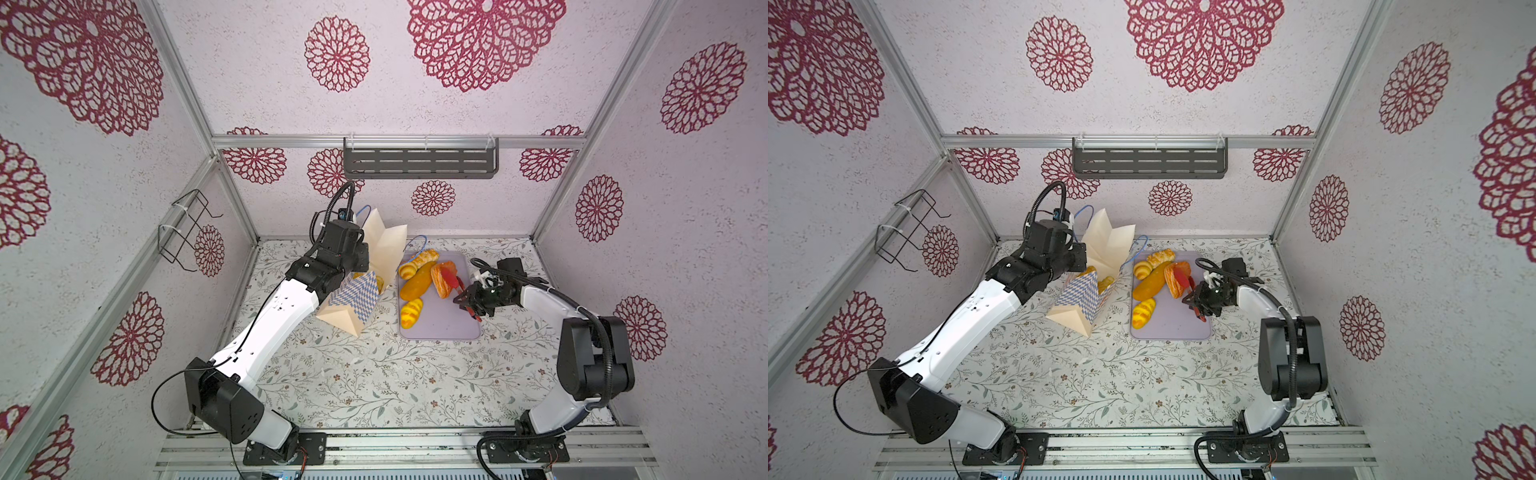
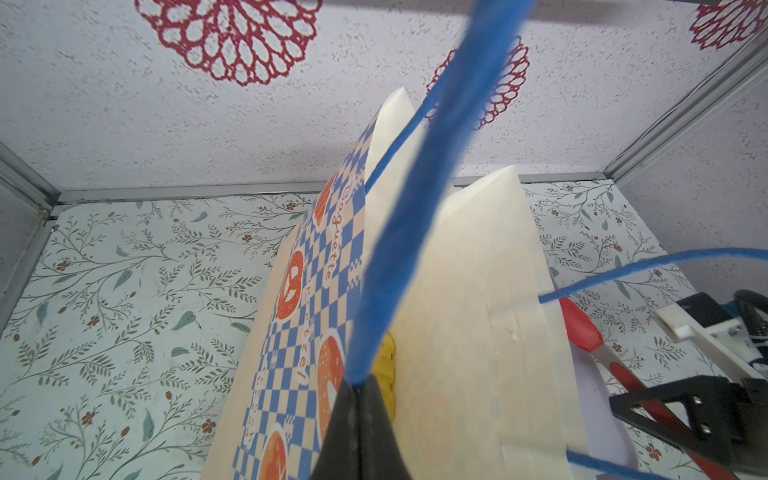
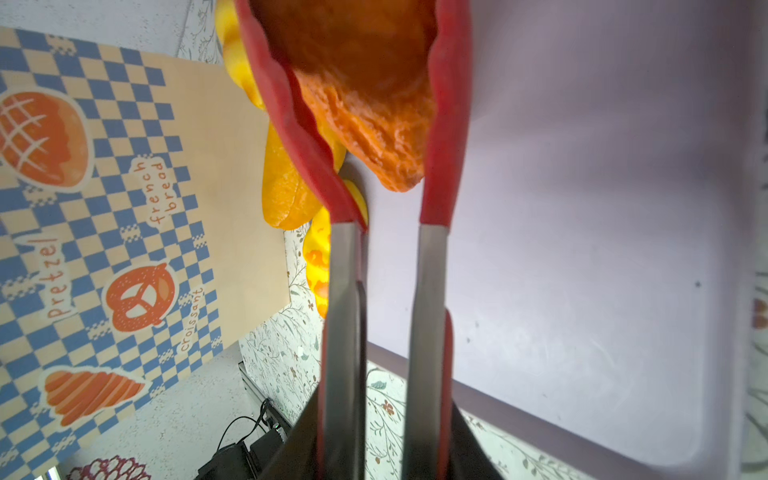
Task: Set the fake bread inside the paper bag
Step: 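Close the tongs on the orange bread and lift it off the tray, then carry the orange bread in the tongs over the bag opening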
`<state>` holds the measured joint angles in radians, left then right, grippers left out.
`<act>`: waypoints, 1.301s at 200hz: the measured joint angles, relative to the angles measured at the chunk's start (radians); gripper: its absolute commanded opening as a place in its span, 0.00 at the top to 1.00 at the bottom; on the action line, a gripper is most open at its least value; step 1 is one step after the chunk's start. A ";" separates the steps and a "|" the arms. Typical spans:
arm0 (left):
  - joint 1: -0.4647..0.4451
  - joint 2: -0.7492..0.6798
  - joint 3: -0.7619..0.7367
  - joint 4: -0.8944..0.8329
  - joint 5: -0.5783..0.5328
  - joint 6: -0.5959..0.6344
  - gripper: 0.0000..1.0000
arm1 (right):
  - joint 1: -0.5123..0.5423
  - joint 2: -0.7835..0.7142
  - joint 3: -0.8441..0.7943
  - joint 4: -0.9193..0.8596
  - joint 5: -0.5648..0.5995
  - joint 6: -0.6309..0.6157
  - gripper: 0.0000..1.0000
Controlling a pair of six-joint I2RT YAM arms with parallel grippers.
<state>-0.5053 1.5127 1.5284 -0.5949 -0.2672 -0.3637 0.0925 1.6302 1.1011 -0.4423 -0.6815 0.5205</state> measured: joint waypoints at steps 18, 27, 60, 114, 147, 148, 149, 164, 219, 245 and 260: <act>0.000 0.000 0.000 -0.002 0.000 0.000 1.00 | 0.000 -0.055 -0.013 -0.013 0.006 0.000 0.67; 0.000 0.000 0.000 -0.002 0.000 0.000 1.00 | 0.000 -0.080 -0.015 -0.025 0.010 0.000 0.67; 0.000 0.000 0.000 -0.001 -0.001 0.000 1.00 | 0.000 -0.175 -0.011 -0.077 0.035 0.000 0.67; 0.000 0.000 0.000 -0.001 -0.002 0.000 1.00 | 0.006 -0.274 0.127 -0.164 0.053 0.005 0.66; 0.000 0.000 0.000 -0.001 -0.004 0.000 1.00 | 0.042 -0.278 0.274 -0.182 0.054 0.006 0.66; 0.000 0.000 0.000 -0.001 -0.004 0.000 1.00 | 0.044 -0.278 0.279 -0.183 0.055 0.006 0.66; 0.000 0.000 0.000 -0.001 -0.004 0.000 1.00 | 0.045 -0.278 0.283 -0.184 0.055 0.007 0.66; 0.000 0.000 0.000 -0.001 -0.004 0.000 1.00 | 0.077 -0.277 0.350 -0.192 0.057 0.015 0.66; 0.000 0.000 0.000 -0.001 -0.003 -0.004 1.00 | 0.250 -0.209 0.576 -0.154 0.058 0.040 0.65; 0.000 0.000 0.000 -0.001 -0.003 -0.007 1.00 | 0.317 -0.170 0.602 -0.128 0.058 0.057 0.65; 0.000 -0.001 0.000 -0.001 -0.003 -0.007 1.00 | 0.346 -0.151 0.602 -0.121 0.058 0.066 0.65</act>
<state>-0.5053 1.5120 1.5284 -0.5957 -0.2707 -0.3710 0.4389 1.4792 1.7031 -0.5629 -0.6235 0.5869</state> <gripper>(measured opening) 0.039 0.355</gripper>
